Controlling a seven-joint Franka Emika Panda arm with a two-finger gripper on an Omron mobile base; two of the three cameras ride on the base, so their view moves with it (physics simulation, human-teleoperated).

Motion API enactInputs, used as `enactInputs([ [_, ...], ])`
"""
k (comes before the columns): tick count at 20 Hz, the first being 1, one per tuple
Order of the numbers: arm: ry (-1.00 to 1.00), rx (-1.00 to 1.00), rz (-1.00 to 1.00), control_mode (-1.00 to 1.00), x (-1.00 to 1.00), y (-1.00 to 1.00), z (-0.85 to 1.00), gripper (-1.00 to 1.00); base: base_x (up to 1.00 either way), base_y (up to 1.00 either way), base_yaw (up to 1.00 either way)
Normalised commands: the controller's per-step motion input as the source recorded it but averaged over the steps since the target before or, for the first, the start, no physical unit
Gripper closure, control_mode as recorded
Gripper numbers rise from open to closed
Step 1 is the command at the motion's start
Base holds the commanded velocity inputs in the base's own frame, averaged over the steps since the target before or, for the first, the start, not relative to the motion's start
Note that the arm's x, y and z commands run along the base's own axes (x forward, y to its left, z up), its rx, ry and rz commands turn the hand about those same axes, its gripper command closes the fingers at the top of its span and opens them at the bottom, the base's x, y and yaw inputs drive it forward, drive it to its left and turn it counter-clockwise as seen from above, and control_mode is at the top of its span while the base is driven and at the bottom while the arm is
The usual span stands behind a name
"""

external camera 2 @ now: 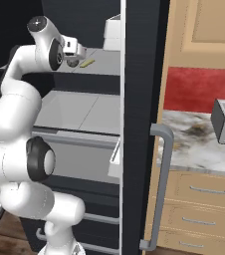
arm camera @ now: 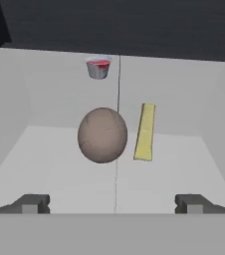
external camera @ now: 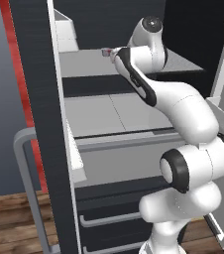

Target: Pick the egg and butter from the fridge and place them by the bowl for mixing.

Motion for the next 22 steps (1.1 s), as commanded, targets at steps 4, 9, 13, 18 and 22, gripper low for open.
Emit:
enactInputs([
  [4, 0.00, 0.00, 0.00, -1.00, 0.47, 0.03, -0.02, -1.00, 0.00, 0.00, 0.00],
  [9, 0.00, 0.00, 0.00, -1.00, 0.49, 0.08, -0.05, -1.00, 0.00, 0.00, 0.00],
  [13, 0.00, 0.00, 0.00, -1.00, 0.38, 0.06, -0.09, -1.00, 0.00, 0.00, 0.00],
  [18, 0.00, 0.00, 0.00, -1.00, 0.27, 0.01, -0.06, -1.00, 0.00, 0.00, 0.00],
  [22, 0.04, 0.00, 0.00, -1.00, 0.00, 0.00, -0.10, -1.00, 0.00, 0.00, 0.00],
])
